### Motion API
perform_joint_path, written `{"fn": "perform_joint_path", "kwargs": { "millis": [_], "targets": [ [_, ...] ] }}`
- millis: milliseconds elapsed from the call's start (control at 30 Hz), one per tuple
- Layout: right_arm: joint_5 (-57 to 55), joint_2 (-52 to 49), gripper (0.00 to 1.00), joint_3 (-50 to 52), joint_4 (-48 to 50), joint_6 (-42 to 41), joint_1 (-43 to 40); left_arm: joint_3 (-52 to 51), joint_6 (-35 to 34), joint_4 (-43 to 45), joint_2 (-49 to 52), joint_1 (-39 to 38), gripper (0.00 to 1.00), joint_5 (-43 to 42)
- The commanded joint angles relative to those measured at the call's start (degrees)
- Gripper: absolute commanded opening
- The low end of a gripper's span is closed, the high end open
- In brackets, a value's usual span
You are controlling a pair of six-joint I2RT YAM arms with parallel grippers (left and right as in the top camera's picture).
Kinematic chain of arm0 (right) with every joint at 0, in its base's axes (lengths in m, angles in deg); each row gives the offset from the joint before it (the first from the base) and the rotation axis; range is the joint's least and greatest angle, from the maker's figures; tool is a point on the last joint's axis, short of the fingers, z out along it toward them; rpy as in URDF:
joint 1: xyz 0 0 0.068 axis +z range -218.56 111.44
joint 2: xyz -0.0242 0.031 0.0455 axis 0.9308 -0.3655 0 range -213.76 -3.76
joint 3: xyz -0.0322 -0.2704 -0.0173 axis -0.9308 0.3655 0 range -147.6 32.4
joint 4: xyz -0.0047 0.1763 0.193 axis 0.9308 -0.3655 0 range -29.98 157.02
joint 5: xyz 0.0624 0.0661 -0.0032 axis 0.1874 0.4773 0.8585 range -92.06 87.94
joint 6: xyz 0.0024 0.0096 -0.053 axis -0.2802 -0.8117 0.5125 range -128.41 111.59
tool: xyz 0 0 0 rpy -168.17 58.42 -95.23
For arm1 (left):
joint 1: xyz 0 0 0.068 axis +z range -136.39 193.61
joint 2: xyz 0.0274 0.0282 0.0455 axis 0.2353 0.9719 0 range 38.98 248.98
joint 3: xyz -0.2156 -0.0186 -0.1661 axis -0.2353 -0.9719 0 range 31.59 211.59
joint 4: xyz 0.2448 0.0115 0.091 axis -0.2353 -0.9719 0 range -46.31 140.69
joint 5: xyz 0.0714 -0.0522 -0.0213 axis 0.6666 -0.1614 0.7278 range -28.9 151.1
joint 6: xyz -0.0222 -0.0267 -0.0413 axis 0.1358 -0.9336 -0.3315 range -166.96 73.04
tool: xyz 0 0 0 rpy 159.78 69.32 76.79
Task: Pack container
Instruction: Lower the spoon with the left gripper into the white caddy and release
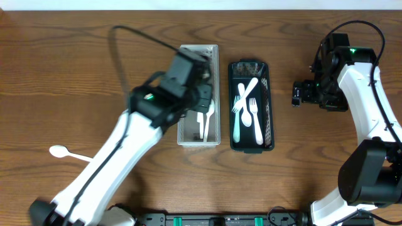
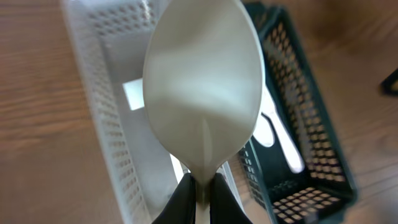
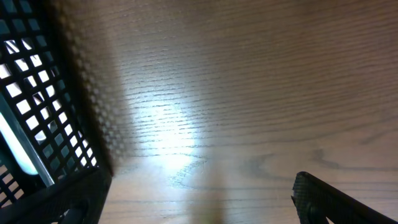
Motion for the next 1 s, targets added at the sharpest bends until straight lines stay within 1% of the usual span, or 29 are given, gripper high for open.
{"fn": "perform_joint_path", "kwargs": {
  "millis": [0, 100, 200, 300, 367, 400, 433, 500, 600, 667, 733, 800, 833, 900, 967],
  "targets": [
    [1.1, 0.5, 0.99, 0.1, -0.1, 0.4, 0.6, 0.3, 4.8, 0.1, 6.9, 0.7, 0.06, 0.7],
    [1.2, 0.5, 0.99, 0.1, -0.1, 0.4, 0.6, 0.3, 4.8, 0.4, 12.9, 1.7, 0.06, 0.7],
    [1.2, 0.5, 0.99, 0.1, -0.1, 0.4, 0.6, 0.3, 4.8, 0.5, 16.8, 2.8, 0.07, 0.7],
    [1.2, 0.5, 0.99, 0.1, -0.1, 0.4, 0.6, 0.3, 4.8, 0.2, 18.8, 3.5, 0.17, 0.7],
    [1.2, 0.5, 0.99, 0.1, -0.1, 0.4, 0.6, 0.3, 4.8, 0.3, 18.8, 3.7, 0.29, 0.7],
    [1.2, 0.5, 0.99, 0.1, 0.0, 0.4, 0.6, 0.4, 4.8, 0.3, 18.6, 3.7, 0.39, 0.7],
    [1.2, 0.5, 0.99, 0.1, 0.0, 0.4, 0.6, 0.4, 4.8, 0.3, 18.4, 3.7, 0.46, 0.7],
    [1.2, 0.5, 0.99, 0.1, -0.1, 0.4, 0.6, 0.5, 5.1, 0.0, 17.4, 3.7, 0.47, 0.7],
    [1.2, 0.5, 0.99, 0.1, -0.2, 0.4, 0.6, 2.3, 5.4, -3.1, 14.3, 3.8, 0.47, 1.6],
    [1.2, 0.5, 0.99, 0.1, -0.3, 0.4, 0.6, 4.0, 5.4, -6.3, 11.1, 4.1, 0.47, 5.1],
    [1.1, 0.5, 0.99, 0.1, -0.4, 0.4, 0.6, 5.1, 3.7, -9.3, 6.7, 5.1, 0.47, 10.0],
    [1.2, 0.5, 0.99, 0.1, -0.4, 0.6, 0.6, 5.2, 0.3, -11.8, 1.5, 7.3, 0.48, 13.5],
    [1.2, 0.5, 0.99, 0.1, -0.4, 0.6, 0.6, 5.2, -1.5, -13.0, -0.9, 8.8, 0.51, 14.4],
    [1.2, 0.5, 0.99, 0.1, -0.4, 0.6, 0.6, 5.2, -5.8, -16.2, -5.7, 13.3, 0.57, 15.5],
    [1.2, 0.5, 0.99, 0.1, -0.4, 0.6, 0.6, 5.2, -11.4, -20.2, -10.3, 20.1, 0.61, 15.8]
  ]
}}
